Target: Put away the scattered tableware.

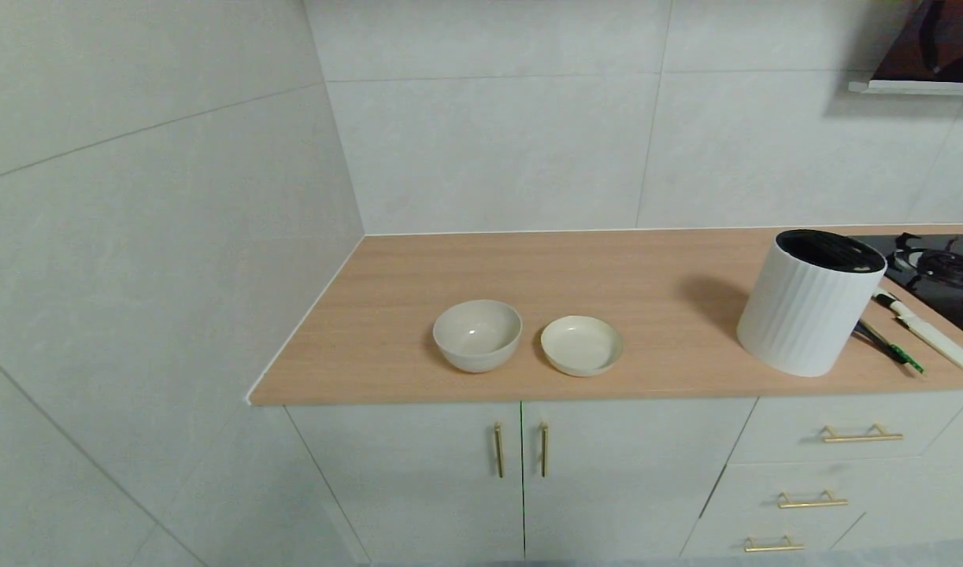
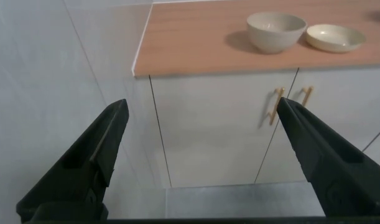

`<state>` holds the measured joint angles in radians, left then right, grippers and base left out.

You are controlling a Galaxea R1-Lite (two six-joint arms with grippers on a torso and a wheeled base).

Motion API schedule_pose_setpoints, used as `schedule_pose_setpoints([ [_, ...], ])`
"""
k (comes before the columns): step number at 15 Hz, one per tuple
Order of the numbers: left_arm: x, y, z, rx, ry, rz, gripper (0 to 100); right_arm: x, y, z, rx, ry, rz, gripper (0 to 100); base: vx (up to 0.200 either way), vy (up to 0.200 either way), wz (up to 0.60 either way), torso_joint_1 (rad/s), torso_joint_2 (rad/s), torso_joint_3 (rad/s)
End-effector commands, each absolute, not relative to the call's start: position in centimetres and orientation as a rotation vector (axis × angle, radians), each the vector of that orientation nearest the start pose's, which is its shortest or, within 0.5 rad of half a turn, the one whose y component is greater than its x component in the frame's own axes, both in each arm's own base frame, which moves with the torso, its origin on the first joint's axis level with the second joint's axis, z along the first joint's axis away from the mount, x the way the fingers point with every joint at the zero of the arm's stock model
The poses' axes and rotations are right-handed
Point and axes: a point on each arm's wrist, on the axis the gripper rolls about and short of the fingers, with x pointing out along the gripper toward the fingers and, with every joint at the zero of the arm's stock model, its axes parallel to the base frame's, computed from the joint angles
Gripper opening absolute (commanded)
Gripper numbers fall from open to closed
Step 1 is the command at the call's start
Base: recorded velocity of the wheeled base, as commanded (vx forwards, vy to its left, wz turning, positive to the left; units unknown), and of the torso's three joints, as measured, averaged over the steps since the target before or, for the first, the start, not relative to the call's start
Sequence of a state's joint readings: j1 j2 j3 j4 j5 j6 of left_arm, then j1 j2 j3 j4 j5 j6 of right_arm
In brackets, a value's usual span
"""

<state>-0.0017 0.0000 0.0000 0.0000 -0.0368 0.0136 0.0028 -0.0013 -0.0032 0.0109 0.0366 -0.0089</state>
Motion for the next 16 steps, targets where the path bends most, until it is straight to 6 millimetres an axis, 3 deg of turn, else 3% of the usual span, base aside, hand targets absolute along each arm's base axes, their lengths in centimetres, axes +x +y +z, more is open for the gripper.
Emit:
schedule_pose_setpoints([
  [1,-2.28,-0.08,7.55,0.014,0.000,-0.038,100,-2.31,0.08,7.52,-0.009,0.007,0.040,100,0.000,0.000,0.00,-0.178,0.41,0.212],
  [16,-2.28,-0.08,7.55,0.014,0.000,-0.038,100,-2.31,0.08,7.52,-0.009,0.007,0.040,100,0.000,0.000,0.00,-0.234,0.52,0.286],
])
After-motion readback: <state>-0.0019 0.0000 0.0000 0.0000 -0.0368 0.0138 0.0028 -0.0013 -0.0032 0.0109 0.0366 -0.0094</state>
